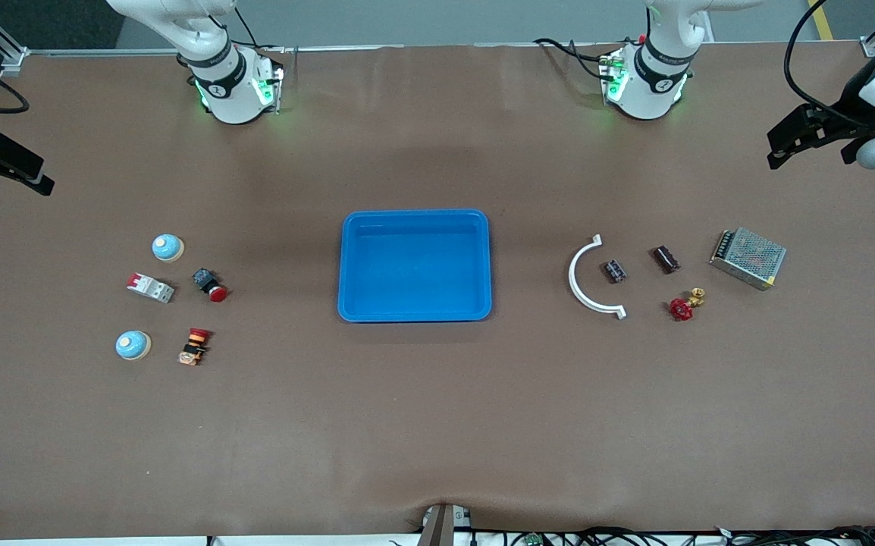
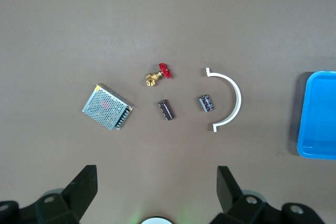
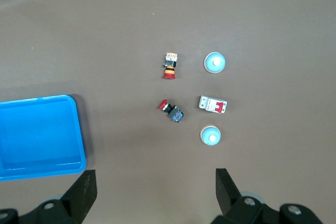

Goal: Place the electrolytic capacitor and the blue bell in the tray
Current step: 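Reach the left gripper toward the capacitors while the right gripper reaches the bells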

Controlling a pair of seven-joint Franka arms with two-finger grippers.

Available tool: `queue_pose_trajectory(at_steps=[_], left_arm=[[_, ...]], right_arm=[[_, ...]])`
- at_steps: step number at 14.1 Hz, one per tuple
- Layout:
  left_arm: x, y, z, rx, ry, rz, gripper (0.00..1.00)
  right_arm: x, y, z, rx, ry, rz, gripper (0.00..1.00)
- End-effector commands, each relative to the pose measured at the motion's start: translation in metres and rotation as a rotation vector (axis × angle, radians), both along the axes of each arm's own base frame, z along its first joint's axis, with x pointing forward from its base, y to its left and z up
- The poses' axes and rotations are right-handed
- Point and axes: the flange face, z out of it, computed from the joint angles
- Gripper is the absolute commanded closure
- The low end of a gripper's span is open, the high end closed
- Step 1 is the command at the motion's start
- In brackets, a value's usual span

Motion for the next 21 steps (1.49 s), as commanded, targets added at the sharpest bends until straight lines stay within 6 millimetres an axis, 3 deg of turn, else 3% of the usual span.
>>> queue_pose_trajectory(at_steps=[1, 5, 7, 14, 17, 21], left_arm=[[0.0, 0.004, 0.006, 0.019, -0.005, -0.005, 0.0], [0.001, 0.01, 0.01, 0.016, -0.012, 0.004, 0.0], [0.004, 0.008, -0.004, 0.017, 0.018, -0.003, 0.0], [0.005, -0.009, -0.118, 0.015, 0.16, 0.015, 0.0], [-0.003, -0.036, -0.173, 0.029, 0.16, 0.08, 0.0], [-0.017, -0.046, -0.251, -0.016, 0.116, 0.149, 0.0]], right_arm=[[-0.005, 0.003, 0.002, 0.013, -0.023, -0.005, 0.0], [0.002, 0.006, -0.007, 0.013, -0.043, 0.002, 0.0], [0.001, 0.003, -0.008, 0.013, -0.036, 0.004, 0.0], [-0.007, -0.004, -0.012, -0.002, 0.029, 0.003, 0.0], [-0.007, -0.008, -0.012, -0.005, 0.028, 0.012, 0.0], [-0.008, -0.008, -0.01, -0.005, 0.027, 0.015, 0.0]])
